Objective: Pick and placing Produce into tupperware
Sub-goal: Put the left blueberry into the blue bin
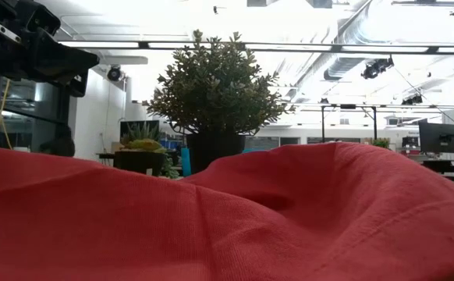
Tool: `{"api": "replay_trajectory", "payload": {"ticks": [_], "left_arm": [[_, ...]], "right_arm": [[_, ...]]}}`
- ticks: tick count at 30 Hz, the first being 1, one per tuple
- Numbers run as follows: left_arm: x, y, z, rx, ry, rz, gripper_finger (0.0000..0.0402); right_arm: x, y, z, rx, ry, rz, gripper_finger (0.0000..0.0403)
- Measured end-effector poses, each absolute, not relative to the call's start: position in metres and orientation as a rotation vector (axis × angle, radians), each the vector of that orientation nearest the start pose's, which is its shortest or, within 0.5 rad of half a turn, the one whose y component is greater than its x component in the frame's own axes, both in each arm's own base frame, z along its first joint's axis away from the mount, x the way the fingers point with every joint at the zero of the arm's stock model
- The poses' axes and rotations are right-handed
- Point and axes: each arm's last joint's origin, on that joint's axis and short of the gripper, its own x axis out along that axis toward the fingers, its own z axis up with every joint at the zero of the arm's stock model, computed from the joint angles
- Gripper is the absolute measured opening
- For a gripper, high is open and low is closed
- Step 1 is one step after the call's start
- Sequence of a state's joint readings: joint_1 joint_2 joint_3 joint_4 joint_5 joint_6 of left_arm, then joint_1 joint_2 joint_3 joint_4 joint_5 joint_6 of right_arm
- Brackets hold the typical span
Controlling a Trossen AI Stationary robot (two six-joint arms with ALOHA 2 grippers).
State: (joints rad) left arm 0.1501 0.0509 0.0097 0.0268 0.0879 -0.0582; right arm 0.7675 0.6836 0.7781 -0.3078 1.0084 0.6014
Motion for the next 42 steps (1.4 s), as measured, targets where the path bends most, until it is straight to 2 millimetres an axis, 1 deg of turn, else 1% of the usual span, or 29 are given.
{"api": "replay_trajectory", "payload": {"ticks": [3,6,11,16,21,31,36,42], "left_arm": [[0.099,0.012,0.165,-0.060,0.012,0.062,0.0001],[0.099,0.012,0.165,-0.060,0.012,0.062,0.0001],[0.099,0.012,0.165,-0.060,0.012,0.062,0.0001],[0.099,0.012,0.165,-0.060,0.013,0.062,0.0001],[0.099,0.012,0.165,-0.059,0.012,0.062,0.0001],[0.099,0.012,0.165,-0.060,0.013,0.062,0.0001],[0.099,0.012,0.165,-0.059,0.012,0.062,0.0001],[0.099,0.012,0.165,-0.059,0.012,0.062,0.0001]], "right_arm": [[0.113,0.069,0.361,0.378,0.033,-0.293,0.0051],[0.112,0.061,0.379,0.312,0.042,-0.347,0.0051],[0.115,0.049,0.400,0.238,0.084,-0.464,0.0051],[0.119,0.036,0.416,0.182,0.133,-0.577,0.0051],[0.130,0.027,0.423,0.148,0.191,-0.643,0.0051],[0.167,0.007,0.424,0.095,0.294,-0.699,0.0051],[0.180,-0.007,0.422,0.075,0.340,-0.728,0.0051],[0.191,-0.030,0.422,0.085,0.370,-0.710,0.0051]]}}
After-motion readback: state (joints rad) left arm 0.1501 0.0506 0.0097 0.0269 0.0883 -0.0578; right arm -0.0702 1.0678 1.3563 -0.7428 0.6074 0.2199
